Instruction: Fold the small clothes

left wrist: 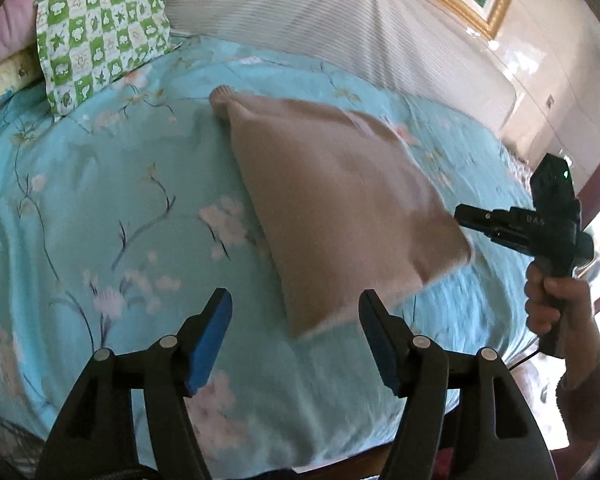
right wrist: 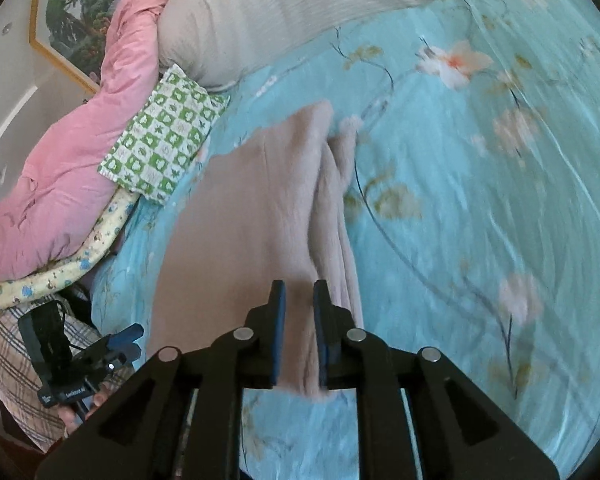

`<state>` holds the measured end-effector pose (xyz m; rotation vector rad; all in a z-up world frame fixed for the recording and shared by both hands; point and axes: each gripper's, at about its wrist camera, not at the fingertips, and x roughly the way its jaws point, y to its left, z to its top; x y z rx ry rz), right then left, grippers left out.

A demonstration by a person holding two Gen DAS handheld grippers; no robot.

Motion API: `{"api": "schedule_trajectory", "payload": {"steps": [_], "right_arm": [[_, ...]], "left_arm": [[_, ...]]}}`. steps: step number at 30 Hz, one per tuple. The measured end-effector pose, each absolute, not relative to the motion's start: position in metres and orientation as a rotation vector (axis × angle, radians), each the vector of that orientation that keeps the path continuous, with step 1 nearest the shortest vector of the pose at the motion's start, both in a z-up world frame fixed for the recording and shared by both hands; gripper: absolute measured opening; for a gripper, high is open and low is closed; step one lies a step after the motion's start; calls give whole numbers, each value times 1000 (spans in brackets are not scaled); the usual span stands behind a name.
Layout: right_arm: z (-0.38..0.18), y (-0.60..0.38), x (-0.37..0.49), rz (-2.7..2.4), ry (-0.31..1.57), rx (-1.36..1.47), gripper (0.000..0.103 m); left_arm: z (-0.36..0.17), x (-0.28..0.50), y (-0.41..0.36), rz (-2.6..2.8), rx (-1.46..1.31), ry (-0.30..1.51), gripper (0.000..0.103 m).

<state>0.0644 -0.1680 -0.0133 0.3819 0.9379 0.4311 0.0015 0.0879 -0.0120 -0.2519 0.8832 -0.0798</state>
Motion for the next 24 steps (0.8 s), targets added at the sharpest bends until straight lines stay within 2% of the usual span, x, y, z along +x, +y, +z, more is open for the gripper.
{"api": "schedule_trajectory", "payload": {"steps": [2,8,11,12,13,14,15,16,21,24], "right_arm": [[-19,-171,54,420,941,387,34],[-26,-172,38,408,938,393,35],[-26,-162,38,426,934,352,35],[-27,-159,38,432,936,336,35],[-29,-155,39,430,939,310,34],[-31,-149,40,423,949,261,18],[-33,-146,42,420,960,229,6],[-33,-144,42,417,968,211,7],[-8,-167,36,400,908,190,6],[-27,-175,40,362,968,168,6]], "left_arm": [[-20,-1,80,-74,-226,905,66],[-39,11,69,17,-117,908,64],[-50,22,73,63,-95,924,53],[-52,23,74,59,-108,925,46],[-54,25,75,53,-126,923,36],[-55,25,75,44,-141,923,30],[-57,26,74,34,-151,927,18],[-56,26,72,29,-158,929,13],[-54,21,64,36,-130,933,10],[-63,25,68,27,-177,957,10]]}}
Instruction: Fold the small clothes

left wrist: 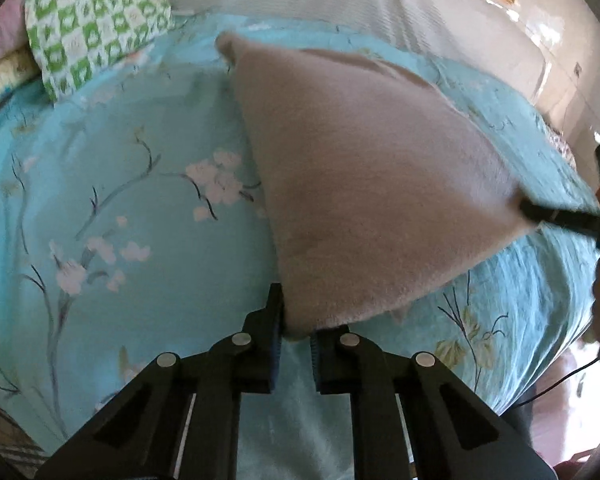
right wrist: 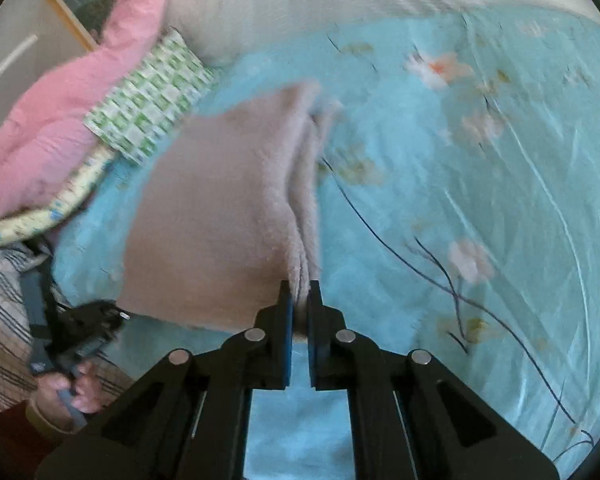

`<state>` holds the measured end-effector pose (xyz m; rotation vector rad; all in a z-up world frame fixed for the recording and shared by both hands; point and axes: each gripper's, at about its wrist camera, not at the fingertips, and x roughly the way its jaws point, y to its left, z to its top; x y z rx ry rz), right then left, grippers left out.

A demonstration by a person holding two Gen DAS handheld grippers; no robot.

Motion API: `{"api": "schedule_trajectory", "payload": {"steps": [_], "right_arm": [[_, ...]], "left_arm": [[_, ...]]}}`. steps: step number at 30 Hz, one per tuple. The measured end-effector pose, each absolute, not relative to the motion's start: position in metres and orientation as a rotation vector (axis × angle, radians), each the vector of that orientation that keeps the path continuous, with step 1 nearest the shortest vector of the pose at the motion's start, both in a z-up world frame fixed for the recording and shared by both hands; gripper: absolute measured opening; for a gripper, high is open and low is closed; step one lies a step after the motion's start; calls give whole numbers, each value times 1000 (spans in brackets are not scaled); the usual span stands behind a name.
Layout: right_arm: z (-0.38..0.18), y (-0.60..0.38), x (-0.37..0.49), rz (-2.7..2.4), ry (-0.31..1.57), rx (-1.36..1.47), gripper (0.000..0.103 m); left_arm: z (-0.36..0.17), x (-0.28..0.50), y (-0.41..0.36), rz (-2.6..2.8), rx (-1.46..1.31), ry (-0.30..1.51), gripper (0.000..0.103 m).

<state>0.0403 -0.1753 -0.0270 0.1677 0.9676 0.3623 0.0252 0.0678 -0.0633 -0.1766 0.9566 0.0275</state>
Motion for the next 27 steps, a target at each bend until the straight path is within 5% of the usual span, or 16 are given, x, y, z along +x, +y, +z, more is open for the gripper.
{"api": "schedule_trajectory", "payload": {"steps": [9,13,27], "right_arm": [[-46,-181,42,353,1022,212,8],[-41,-187,36,336,1037,262,28],[20,-137,77,453,856,244,29]], "left_arm": [[-58,17,76,-35,-197,1006,17],[-47,0,81,-77,-206,1001,17],[11,69,95,-183,-361,824,23]]}}
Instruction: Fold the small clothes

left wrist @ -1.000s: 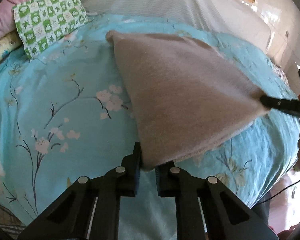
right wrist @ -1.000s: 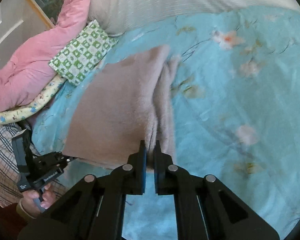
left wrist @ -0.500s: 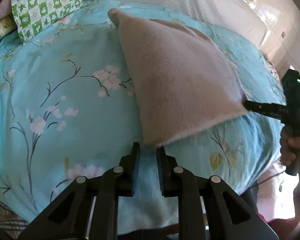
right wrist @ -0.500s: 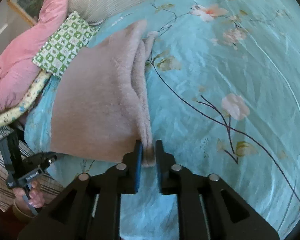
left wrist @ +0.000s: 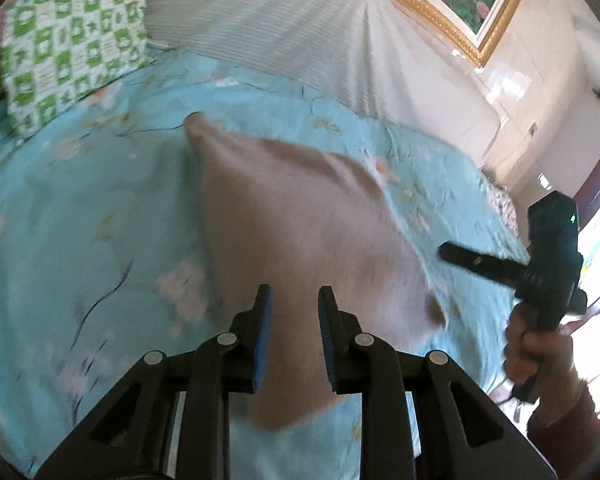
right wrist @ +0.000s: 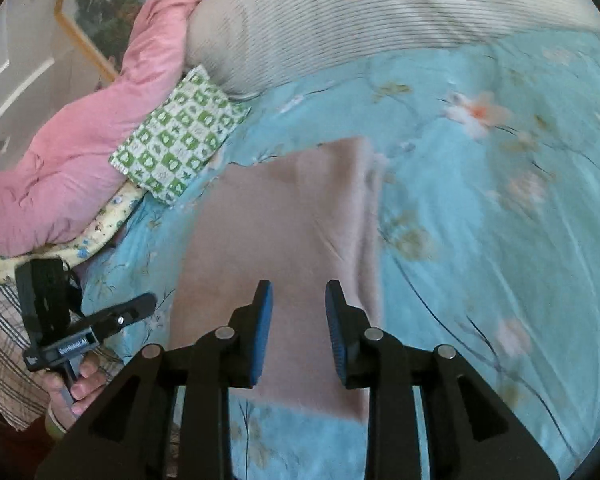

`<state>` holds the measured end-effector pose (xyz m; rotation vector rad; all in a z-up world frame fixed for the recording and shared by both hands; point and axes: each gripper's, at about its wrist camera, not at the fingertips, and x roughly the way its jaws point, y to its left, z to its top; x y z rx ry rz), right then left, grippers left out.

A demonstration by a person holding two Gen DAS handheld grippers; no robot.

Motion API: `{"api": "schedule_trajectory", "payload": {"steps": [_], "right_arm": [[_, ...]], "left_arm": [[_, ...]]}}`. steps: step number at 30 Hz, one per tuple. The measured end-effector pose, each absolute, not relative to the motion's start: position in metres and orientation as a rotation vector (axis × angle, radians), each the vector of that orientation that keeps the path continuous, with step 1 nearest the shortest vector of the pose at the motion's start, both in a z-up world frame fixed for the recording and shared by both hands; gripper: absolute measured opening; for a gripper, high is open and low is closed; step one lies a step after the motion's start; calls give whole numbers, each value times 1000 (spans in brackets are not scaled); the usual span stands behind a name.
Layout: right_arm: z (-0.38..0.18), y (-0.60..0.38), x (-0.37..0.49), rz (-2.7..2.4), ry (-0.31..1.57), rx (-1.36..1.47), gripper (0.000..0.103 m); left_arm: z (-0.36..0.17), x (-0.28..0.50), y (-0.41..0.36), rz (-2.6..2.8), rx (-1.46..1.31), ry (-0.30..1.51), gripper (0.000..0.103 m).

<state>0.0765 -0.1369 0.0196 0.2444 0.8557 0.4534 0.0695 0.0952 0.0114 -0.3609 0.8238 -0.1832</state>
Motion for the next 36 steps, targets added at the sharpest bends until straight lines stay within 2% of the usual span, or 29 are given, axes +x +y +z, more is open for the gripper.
{"api": "schedule_trajectory", "payload": {"steps": [6,8,9,18,28,36], "right_arm": [[-6,-128,114,418,914,210,28],[-20,-133,123,411,958,210,25],[-27,-135,126,405,966,208,24],[-37,-147,130,432,951,252,24],[-14,-154,82,468,918,240,27],[-33,-161,47,434,974,175,27]], "left_arm": [[-8,108,96,-193,-387,869,21],[-23,118,97,-188,-372,911,13],[-29,120,97,-183,-369,921,4],[-31,118,102,-204,-399,916,4],[-12,54,88,-221,-337,906,7],[-47,30,87,-224,-355,980,7]]}}
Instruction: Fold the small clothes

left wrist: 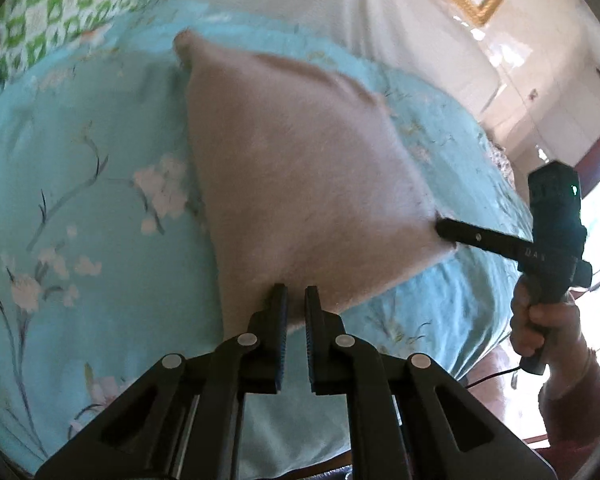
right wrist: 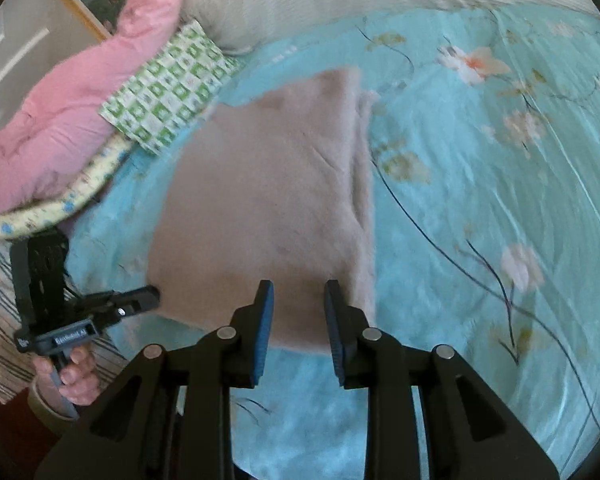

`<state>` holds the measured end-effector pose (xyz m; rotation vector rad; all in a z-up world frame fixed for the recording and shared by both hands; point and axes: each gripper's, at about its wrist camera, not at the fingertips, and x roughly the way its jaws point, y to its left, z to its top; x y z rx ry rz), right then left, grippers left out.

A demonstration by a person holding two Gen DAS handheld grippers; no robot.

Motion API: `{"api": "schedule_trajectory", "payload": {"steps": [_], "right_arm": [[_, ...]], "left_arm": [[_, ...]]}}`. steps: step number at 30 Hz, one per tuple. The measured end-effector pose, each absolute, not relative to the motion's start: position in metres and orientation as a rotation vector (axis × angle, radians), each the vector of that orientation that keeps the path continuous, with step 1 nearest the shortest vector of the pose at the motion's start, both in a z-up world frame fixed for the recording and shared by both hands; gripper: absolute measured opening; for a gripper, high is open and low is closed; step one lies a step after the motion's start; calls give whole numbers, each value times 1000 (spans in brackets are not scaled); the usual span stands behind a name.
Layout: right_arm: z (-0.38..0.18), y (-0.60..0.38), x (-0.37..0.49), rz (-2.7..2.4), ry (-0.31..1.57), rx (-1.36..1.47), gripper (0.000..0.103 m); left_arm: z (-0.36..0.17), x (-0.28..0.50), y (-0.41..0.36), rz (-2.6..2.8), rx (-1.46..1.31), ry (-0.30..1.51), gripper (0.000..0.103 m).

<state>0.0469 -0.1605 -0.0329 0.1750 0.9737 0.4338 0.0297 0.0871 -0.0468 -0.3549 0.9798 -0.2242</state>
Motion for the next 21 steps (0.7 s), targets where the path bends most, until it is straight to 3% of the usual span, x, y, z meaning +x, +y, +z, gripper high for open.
{"api": "schedule_trajectory", "payload": {"steps": [8,11,15,21], "right_arm": [[-42,-160,45,406,962,159,27],[-30,-161,37,405,936,170,30],[-12,-163,19,412,881,175,43],[-7,-160,-4,409,869,159,44]], "left_arm": [[-47,29,83,-193,-331,981,7],[-36,18,81,-174,-334,959,17],[-21,3,77,-119,-289,917,41],[-16,-19,73,-75,-262,914,43]]}}
